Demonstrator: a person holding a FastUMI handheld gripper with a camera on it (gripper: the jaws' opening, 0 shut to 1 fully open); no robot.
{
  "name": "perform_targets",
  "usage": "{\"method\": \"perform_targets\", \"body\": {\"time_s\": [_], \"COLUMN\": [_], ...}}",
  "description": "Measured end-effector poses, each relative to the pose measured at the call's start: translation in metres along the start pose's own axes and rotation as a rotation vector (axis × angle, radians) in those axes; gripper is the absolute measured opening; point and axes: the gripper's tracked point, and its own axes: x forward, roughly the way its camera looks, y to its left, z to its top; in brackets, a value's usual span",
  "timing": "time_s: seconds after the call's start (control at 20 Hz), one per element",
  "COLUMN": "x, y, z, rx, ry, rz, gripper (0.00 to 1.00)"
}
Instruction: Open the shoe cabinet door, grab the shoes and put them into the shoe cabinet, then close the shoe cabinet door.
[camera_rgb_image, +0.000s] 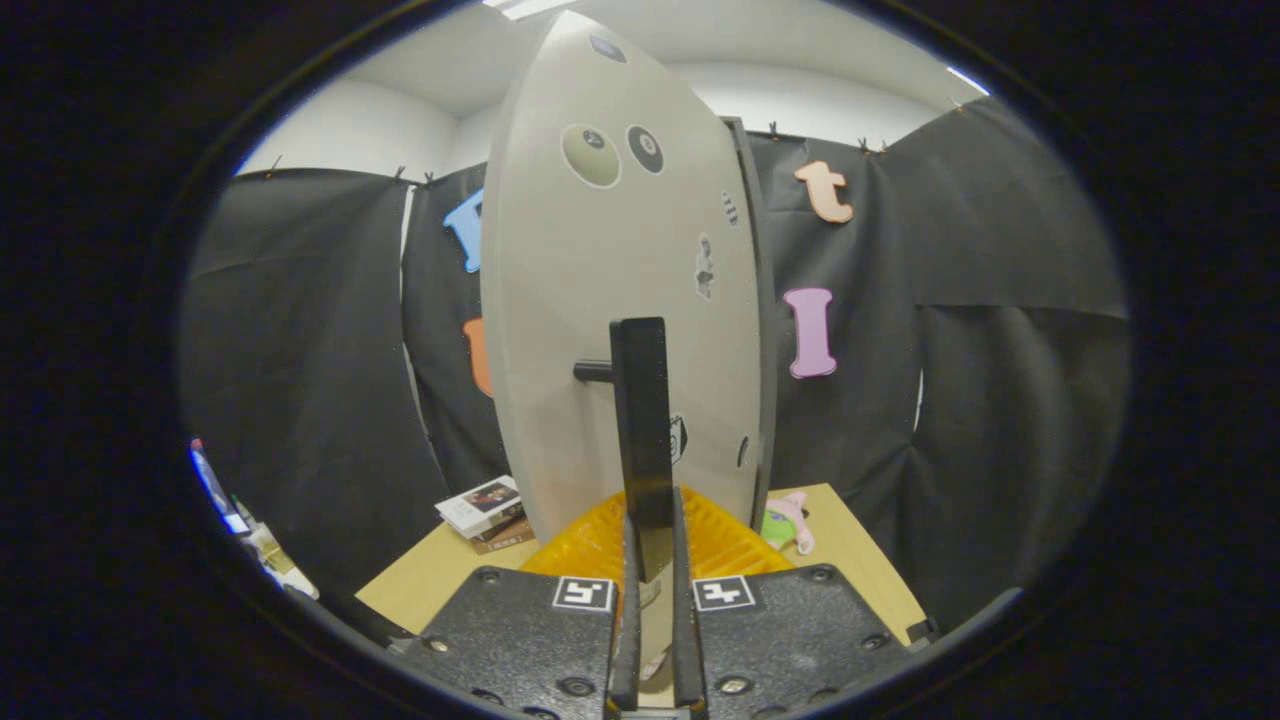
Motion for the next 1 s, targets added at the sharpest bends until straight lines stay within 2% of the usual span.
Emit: {"method": "perform_targets", "body": {"time_s": [0.5,0.75,0.85,1.0], "x": [-0.026,-0.029,-0.028,-0.028], "y": [-0.091,-0.142,-0.148,-0.154], "z": [0.003,0.007,0.004,0.006], "rx": [-0.021,0.007,0.052,0.032], "ry": [0.031,0.034,0.044,0.048], "rz": [-0.089,-0.157,-0.141,-0.131], "gripper": [0.05,0.04,0.04,0.04]}}
